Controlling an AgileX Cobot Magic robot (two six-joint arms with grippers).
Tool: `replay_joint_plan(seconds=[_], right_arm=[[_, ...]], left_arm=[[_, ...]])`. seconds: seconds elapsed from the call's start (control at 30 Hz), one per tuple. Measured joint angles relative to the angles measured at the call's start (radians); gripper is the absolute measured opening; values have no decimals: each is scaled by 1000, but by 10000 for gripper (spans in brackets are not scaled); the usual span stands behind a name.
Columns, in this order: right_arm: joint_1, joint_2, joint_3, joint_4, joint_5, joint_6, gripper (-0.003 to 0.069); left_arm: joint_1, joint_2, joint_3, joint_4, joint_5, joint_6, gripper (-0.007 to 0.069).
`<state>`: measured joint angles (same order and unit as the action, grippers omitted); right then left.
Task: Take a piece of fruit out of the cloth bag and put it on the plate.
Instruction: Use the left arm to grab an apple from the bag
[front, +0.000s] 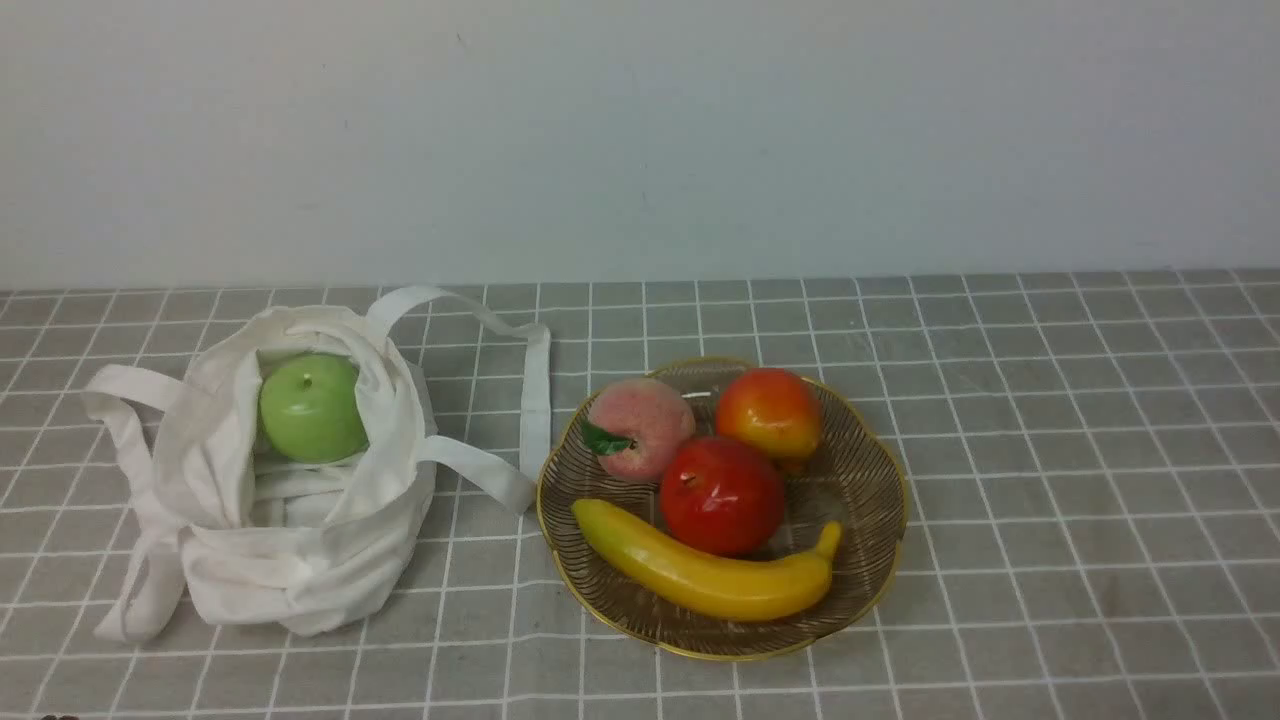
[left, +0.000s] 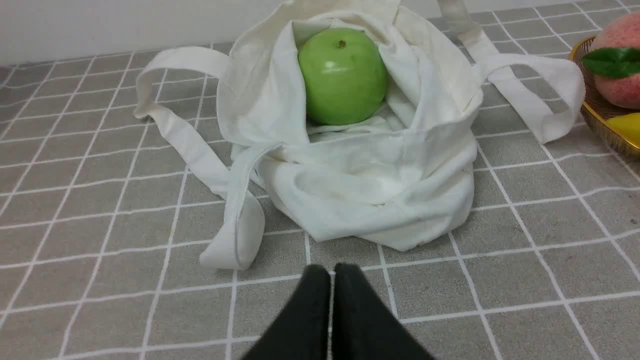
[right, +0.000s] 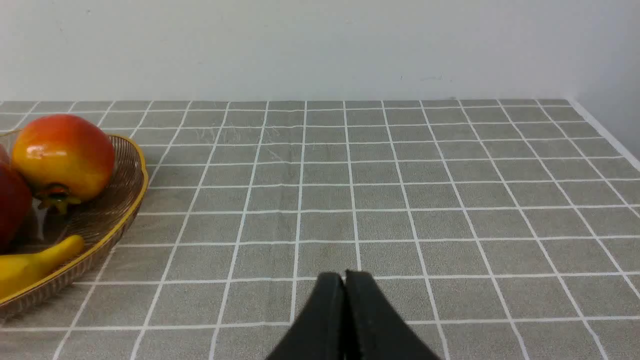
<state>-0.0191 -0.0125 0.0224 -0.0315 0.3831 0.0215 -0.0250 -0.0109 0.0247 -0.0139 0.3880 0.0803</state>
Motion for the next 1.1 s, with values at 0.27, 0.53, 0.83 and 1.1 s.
replay_joint_plan(seconds=[0.27, 0.53, 0.83, 1.1], right_arm=[[0, 0, 0, 0, 0, 0, -18], [0, 0, 0, 0, 0, 0, -18], [0, 0, 0, 0, 0, 0, -18], [0, 0, 0, 0, 0, 0, -18]], left_arm=[[0, 0, 0, 0, 0, 0, -8], [0, 0, 0, 0, 0, 0, -8], [0, 0, 0, 0, 0, 0, -8], [0, 0, 4, -54, -103, -56, -8]])
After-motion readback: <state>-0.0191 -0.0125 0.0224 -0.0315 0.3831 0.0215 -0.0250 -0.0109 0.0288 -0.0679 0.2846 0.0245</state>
